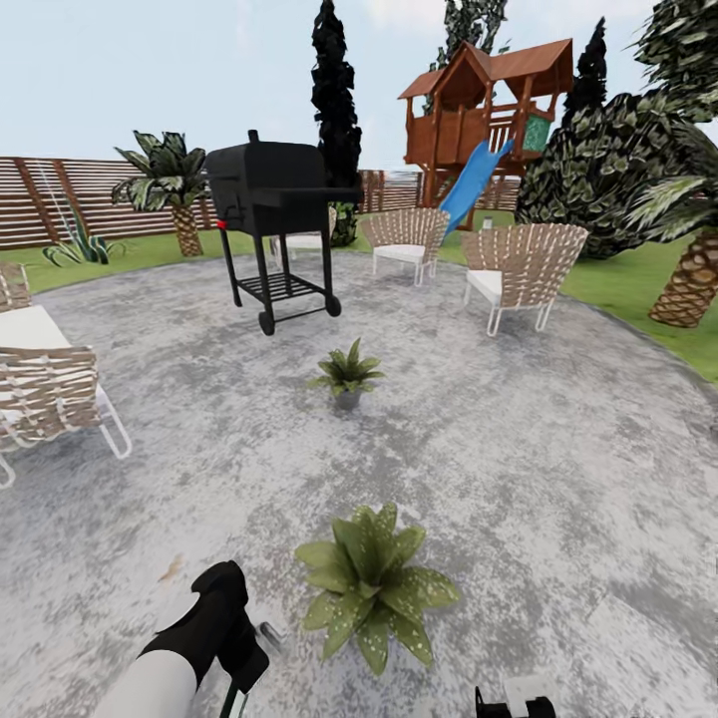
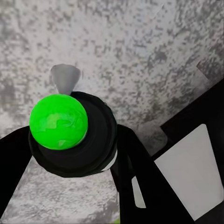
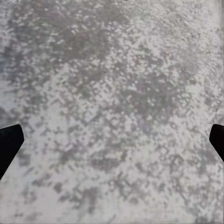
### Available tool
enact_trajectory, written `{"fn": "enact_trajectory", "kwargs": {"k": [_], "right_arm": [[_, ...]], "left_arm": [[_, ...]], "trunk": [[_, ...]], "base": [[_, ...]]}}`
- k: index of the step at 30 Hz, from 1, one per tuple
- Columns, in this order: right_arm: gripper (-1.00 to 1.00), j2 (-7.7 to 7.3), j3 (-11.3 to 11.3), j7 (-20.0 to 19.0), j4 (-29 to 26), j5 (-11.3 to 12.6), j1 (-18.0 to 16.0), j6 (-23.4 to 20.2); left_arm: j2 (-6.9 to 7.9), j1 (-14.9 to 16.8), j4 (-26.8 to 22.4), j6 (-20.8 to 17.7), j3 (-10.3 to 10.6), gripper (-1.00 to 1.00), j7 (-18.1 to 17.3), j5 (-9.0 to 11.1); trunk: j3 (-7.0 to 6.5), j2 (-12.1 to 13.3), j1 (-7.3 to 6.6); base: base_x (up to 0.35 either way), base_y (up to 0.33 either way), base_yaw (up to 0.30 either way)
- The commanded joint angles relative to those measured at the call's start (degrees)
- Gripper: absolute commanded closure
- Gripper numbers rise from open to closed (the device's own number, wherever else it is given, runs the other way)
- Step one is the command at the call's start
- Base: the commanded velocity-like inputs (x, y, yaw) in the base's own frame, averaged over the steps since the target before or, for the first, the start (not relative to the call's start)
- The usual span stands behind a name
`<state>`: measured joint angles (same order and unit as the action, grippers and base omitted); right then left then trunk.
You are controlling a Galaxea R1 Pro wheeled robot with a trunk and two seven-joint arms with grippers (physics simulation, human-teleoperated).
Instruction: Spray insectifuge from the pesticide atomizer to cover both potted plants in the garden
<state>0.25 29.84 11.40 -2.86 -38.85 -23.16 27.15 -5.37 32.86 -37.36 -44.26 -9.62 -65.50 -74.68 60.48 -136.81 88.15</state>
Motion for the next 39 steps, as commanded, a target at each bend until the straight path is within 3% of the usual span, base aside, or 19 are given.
{"fn": "enact_trajectory", "kwargs": {"k": [1,8,13,18,27,39], "right_arm": [[-1.00,0.01,0.31,0.38,0.05,-0.61,-0.04,0.10],[-1.00,0.01,0.31,0.38,0.05,-0.61,-0.04,0.10],[-1.00,0.01,0.31,0.38,0.05,-0.61,-0.04,0.10],[-1.00,0.02,0.31,0.38,0.05,-0.61,-0.04,0.10],[-1.00,0.01,0.31,0.38,0.05,-0.61,-0.04,0.10],[-1.00,0.01,0.39,0.38,0.05,-0.61,-0.04,0.10]], "left_arm": [[-0.07,0.01,-0.08,-0.39,-0.38,1.00,-0.42,-0.38],[-0.76,0.72,-0.17,-0.42,-0.32,1.00,-0.42,-0.38],[-0.77,4.26,-0.14,-0.42,-0.28,1.00,-0.70,-0.45],[-1.19,8.32,-0.01,-0.48,1.04,1.00,-0.84,-0.59],[-1.22,8.02,0.08,-0.48,1.15,1.00,-0.79,-0.65],[-1.13,7.84,0.80,-0.48,1.35,1.00,-0.77,-0.63]], "trunk": [[0.02,-0.02,0.01],[-0.17,-0.02,0.01],[-0.28,-0.02,0.01],[-0.29,-0.02,0.01],[-0.29,-0.02,0.01],[-0.16,-0.02,0.01]], "base": [[0.209,0.251,-0.291],[0.232,0.233,-0.291],[0.112,0.068,-0.220],[0.004,0.002,-0.013],[-0.020,0.006,-0.027],[-0.151,0.263,-0.254]]}}
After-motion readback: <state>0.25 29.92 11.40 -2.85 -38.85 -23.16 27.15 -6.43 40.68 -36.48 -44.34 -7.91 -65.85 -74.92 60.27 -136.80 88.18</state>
